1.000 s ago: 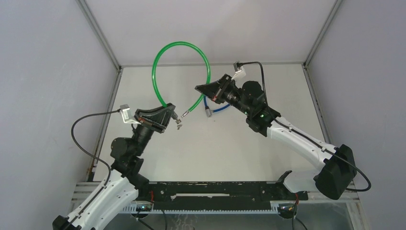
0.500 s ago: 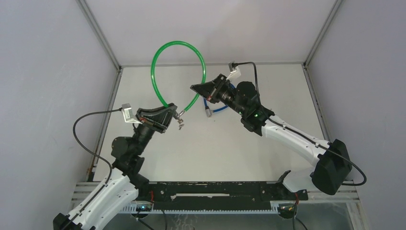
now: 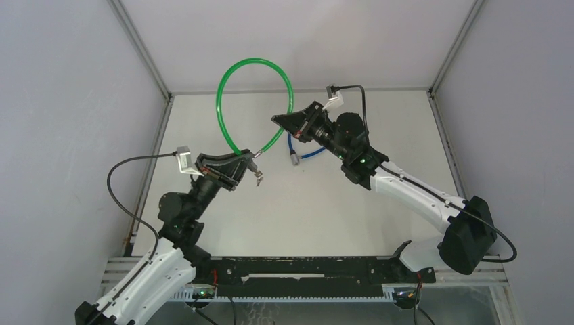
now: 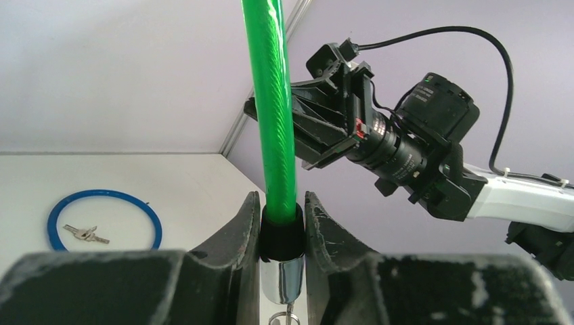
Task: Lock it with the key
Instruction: Lock the lock.
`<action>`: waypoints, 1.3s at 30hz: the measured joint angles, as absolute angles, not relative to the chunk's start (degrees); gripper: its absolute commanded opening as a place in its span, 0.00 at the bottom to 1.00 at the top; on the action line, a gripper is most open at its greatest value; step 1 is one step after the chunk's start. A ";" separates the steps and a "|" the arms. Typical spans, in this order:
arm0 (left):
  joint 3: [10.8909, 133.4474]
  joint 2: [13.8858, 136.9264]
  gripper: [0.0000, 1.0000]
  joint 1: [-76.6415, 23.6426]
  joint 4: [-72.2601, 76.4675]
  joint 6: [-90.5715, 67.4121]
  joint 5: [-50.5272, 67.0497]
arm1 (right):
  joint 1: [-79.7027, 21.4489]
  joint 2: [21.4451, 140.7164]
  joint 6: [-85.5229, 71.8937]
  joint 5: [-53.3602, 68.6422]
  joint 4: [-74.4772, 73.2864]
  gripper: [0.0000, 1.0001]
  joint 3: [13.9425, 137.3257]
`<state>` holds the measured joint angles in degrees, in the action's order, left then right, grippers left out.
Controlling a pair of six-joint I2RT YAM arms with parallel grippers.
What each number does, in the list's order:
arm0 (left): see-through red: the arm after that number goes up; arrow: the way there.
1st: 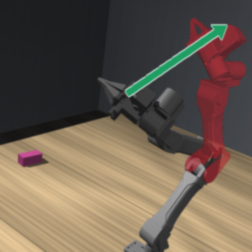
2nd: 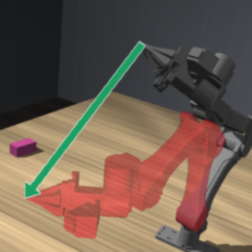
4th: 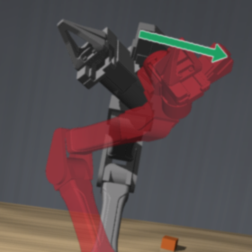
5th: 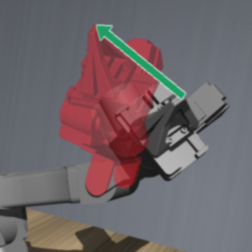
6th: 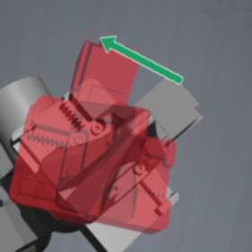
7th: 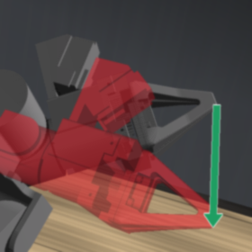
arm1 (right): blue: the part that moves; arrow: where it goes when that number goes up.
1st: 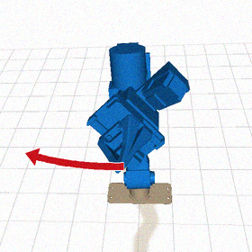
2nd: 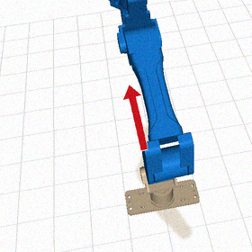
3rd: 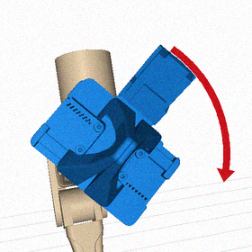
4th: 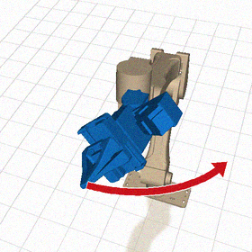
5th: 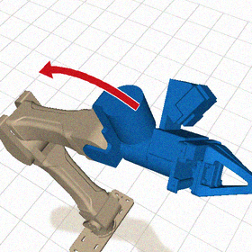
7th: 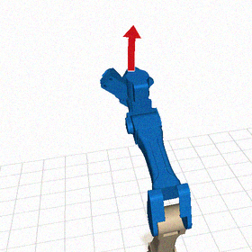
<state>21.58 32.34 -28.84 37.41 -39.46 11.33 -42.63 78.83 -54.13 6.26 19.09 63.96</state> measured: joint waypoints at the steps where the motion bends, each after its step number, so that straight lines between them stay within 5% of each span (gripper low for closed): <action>1: 21.58 31.97 0.00 -28.84 36.93 -39.44 11.40 | -42.44 78.83 -54.08 6.22 19.09 0.00 63.96; 39: 21.58 32.10 0.00 -28.29 35.44 -38.61 12.75 | -45.12 78.87 -52.80 5.37 18.98 0.00 63.55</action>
<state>21.58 32.10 -28.29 35.44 -38.61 12.75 -45.12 78.87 -52.80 5.37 18.98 63.55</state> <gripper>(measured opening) 0.256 0.095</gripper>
